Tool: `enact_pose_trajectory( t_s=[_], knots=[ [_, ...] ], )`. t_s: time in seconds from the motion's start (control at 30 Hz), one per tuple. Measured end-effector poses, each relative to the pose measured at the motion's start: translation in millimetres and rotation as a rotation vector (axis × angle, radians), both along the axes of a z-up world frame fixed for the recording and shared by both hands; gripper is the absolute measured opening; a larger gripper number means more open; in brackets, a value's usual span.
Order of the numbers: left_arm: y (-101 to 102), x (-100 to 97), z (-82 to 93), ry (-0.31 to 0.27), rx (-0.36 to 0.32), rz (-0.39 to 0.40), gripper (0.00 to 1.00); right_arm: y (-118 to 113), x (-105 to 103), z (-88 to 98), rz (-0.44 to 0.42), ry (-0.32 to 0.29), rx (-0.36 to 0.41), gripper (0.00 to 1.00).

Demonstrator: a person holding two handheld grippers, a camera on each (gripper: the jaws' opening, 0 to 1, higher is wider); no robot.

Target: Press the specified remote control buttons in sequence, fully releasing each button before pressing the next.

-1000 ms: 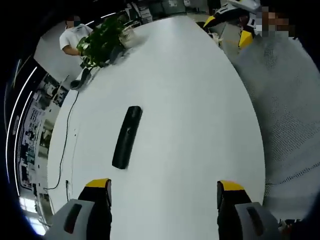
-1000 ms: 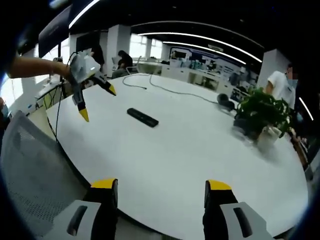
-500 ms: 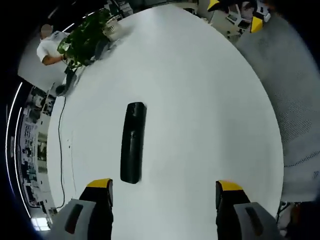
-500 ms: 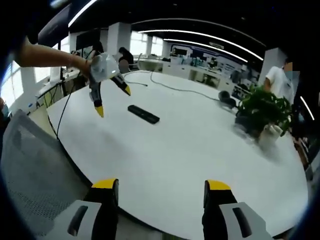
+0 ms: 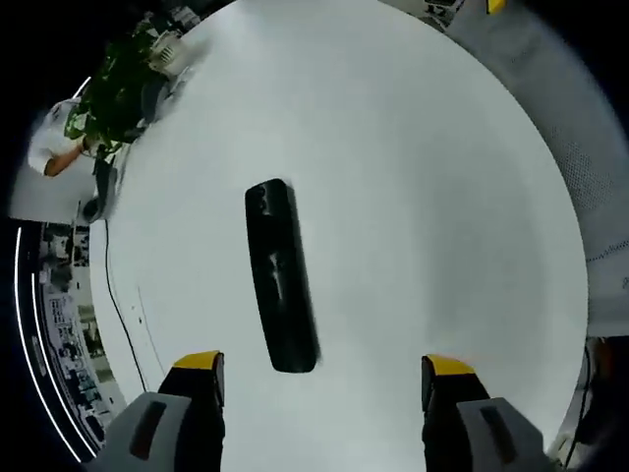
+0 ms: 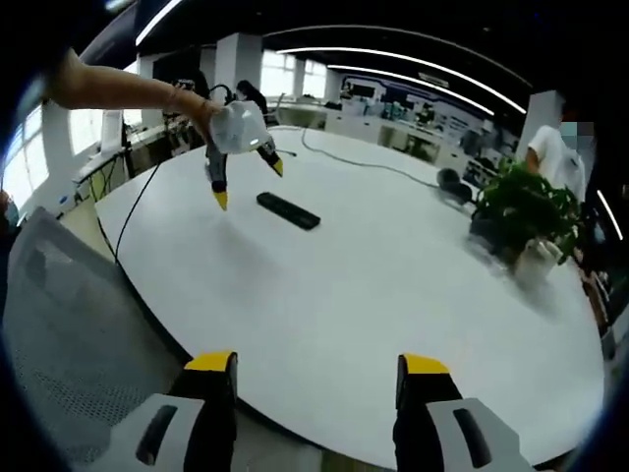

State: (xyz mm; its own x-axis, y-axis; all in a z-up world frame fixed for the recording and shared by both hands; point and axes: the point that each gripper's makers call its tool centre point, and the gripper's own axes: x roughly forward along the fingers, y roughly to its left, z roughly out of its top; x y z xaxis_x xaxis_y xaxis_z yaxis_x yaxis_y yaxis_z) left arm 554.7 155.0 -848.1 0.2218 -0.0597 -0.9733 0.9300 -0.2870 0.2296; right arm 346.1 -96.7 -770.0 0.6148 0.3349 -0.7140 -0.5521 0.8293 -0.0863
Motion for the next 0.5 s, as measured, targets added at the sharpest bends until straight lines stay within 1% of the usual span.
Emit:
enact_pose_trajectory(
  t_s=[0.13, 0.2, 0.23, 0.27, 0.33, 0.4, 0.5],
  knots=[
    [-1, 4.3, -6.4, 0.028, 0.015, -0.010, 0.81, 0, 0, -1.4, 0.000, 0.011, -0.002, 0.62],
    [-6, 1.4, -8.8, 0.078, -0.020, 0.026, 0.79, 0, 0, -1.7, 0.000, 0.013, 0.000, 0.61],
    [-10, -0.4, -9.2, 0.106, -0.047, 0.059, 0.78, 0, 0, -1.9, 0.000, 0.015, 0.001, 0.61],
    [-15, -1.8, -8.6, 0.144, -0.091, 0.100, 0.78, 0, 0, -2.0, 0.000, 0.016, 0.001, 0.60],
    [-21, 0.5, -6.7, 0.179, -0.134, 0.142, 0.75, 0, 0, -2.3, 0.000, 0.018, 0.001, 0.60],
    [-23, 3.9, -6.4, 0.195, -0.140, 0.151, 0.69, 0, 0, -2.5, 0.001, 0.020, 0.004, 0.59],
    [-26, 7.9, -5.1, 0.199, -0.152, 0.148, 0.59, 1, 0, -3.1, 0.002, 0.023, 0.004, 0.58]
  ],
)
